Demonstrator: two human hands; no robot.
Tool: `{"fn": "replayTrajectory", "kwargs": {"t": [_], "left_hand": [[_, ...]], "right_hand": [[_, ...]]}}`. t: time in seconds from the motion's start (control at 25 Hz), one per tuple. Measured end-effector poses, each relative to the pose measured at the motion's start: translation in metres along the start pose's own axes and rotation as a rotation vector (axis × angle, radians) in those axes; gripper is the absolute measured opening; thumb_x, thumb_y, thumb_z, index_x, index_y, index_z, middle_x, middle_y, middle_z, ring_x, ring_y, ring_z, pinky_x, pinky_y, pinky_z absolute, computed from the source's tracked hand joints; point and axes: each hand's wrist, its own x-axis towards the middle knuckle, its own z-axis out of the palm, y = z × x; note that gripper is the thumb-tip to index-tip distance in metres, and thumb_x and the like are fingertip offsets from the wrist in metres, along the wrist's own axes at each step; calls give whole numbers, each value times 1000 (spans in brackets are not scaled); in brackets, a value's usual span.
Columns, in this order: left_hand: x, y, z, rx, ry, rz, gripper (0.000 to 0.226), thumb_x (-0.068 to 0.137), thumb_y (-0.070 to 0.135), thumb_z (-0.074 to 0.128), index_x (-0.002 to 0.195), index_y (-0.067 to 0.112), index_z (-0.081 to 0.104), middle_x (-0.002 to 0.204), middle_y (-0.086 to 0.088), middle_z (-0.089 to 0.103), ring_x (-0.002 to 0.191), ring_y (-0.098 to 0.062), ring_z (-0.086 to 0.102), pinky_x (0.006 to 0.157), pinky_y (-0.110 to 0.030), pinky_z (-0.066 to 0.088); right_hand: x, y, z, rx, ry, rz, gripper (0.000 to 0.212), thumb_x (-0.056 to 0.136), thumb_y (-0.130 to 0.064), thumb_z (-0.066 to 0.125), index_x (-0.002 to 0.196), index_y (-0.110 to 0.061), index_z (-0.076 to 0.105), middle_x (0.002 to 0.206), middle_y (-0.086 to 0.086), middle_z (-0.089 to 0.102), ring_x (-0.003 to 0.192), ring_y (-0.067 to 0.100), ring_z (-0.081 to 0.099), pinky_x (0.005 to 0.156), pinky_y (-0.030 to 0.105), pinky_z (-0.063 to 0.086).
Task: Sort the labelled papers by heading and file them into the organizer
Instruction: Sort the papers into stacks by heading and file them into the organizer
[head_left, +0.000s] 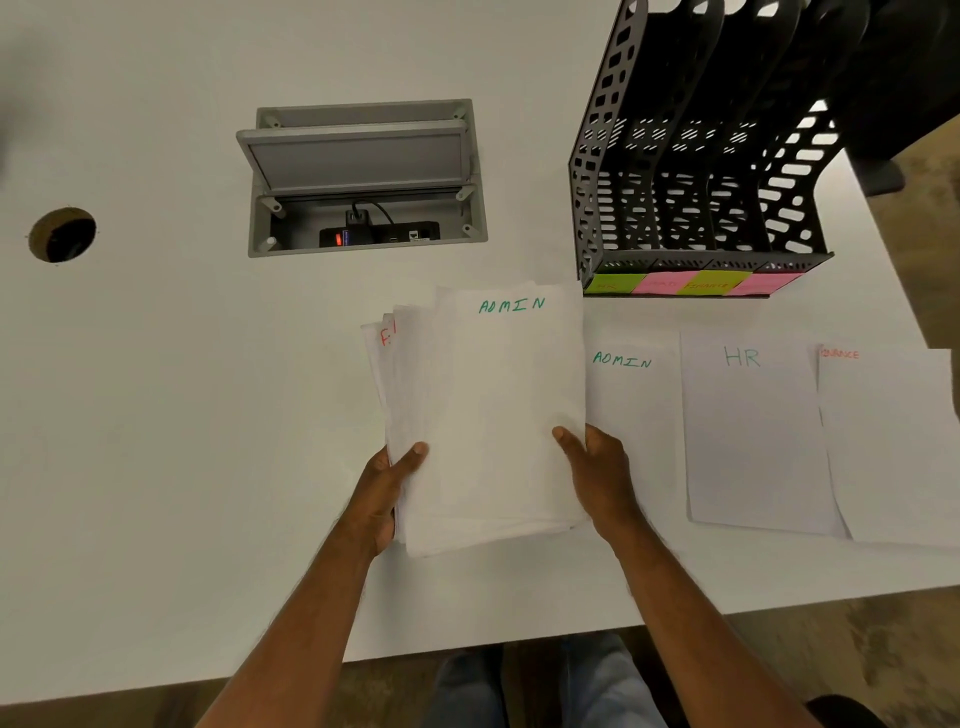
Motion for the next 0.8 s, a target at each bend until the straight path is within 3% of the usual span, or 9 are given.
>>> {"fn": "replayTrajectory", "kwargs": {"t": [0.12,0.2,0.28,0.4,0.48,0.52,0.64,0.72,0.8], "left_hand": [[1,-1,-4,-7,21,15,34,93,20,67,127,16,64,120,-10,75,105,-27,73,76,-35,62],[2,-1,-6,-13,16,25,33,94,19,66,127,16,65,119,-11,75,104,-28,74,75,-35,62],[1,1,-6,0,18,32,35,92,20,68,126,16,65,119,-11,75,104,-28,74,74,-35,62],[1,2,-10,19,31,35,38,89,23,70,127,17,64,117,-10,76,101,-27,75,72,-35,62],[2,2,-17,16,33,43,39,91,21,69,129,16,62,119,-12,74,104,-30,73,74,-35,62],[4,3,-20,11,36,51,38,91,22,69,128,17,63,120,-12,74,105,-30,73,74,-35,62],[5,6,-29,23,51,73,36,85,24,72,121,20,67,118,-13,75,102,-31,74,71,-35,62],[5,8,-34,24,47,78,37,84,25,71,121,20,67,118,-14,75,101,-32,74,70,-35,62],[4,10,-38,23,31,67,38,85,24,71,123,18,68,119,-15,74,103,-34,73,72,-37,62]], "right_hand": [[-2,4,2,29,-30,14,26,102,-38,50,80,-32,62,68,-27,64,67,-7,59,65,12,45],[-3,8,3,88,-55,21,23,105,-36,44,114,-31,65,102,-24,65,95,-5,60,88,17,46],[-3,8,0,95,-28,11,32,106,-34,41,132,-24,56,118,-9,59,108,8,56,98,25,42],[2,12,-19,101,94,20,18,105,-29,45,99,-28,62,92,-14,61,84,8,56,76,18,43],[9,23,-36,15,207,-10,34,103,-28,50,69,-27,49,60,-17,50,60,11,45,56,19,36],[12,29,-47,-53,276,-41,37,102,-28,50,66,-25,46,55,-15,47,57,13,43,53,22,34],[13,47,-71,-180,386,-64,17,103,-27,51,97,-18,64,86,-7,66,80,17,62,69,23,47],[15,62,-76,-266,375,-55,26,102,-25,52,120,-9,62,108,7,70,99,27,65,85,33,52],[12,73,-76,-357,355,-51,30,100,-22,55,124,-5,60,109,18,70,103,37,67,87,43,54]]}}
